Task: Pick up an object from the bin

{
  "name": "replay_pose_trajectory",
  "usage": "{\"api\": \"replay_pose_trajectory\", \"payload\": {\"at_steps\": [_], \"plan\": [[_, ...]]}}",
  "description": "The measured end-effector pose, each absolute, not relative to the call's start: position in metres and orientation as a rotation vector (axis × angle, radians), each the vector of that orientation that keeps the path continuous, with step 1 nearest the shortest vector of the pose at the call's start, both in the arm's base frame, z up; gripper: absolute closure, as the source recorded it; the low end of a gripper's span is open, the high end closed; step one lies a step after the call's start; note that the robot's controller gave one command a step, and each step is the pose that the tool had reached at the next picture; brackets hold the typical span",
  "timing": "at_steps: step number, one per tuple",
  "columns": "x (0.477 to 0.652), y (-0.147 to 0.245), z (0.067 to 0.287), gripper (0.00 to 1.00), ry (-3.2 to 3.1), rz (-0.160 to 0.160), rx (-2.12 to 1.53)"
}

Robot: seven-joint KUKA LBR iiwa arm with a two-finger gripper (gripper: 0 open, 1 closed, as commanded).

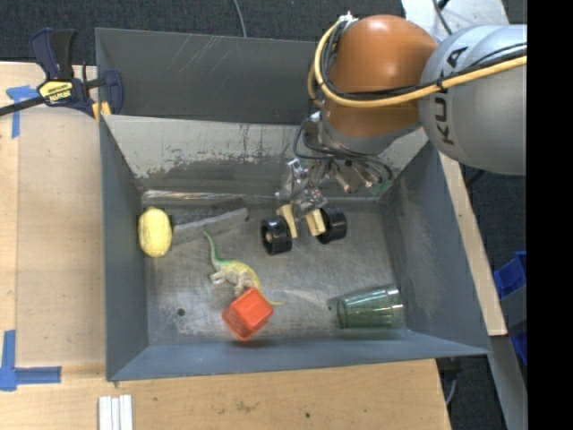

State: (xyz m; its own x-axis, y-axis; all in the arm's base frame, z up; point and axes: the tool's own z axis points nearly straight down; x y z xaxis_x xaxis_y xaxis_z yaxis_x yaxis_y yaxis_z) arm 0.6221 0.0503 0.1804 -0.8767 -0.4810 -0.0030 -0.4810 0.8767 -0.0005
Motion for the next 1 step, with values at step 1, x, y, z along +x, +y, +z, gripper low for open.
{"api": "replay_pose_trajectory", "payload": {"at_steps": [1], "plan": [[0.6221, 0.0502, 0.1804, 1.0, 3.041, 0.001, -0.778]]}}
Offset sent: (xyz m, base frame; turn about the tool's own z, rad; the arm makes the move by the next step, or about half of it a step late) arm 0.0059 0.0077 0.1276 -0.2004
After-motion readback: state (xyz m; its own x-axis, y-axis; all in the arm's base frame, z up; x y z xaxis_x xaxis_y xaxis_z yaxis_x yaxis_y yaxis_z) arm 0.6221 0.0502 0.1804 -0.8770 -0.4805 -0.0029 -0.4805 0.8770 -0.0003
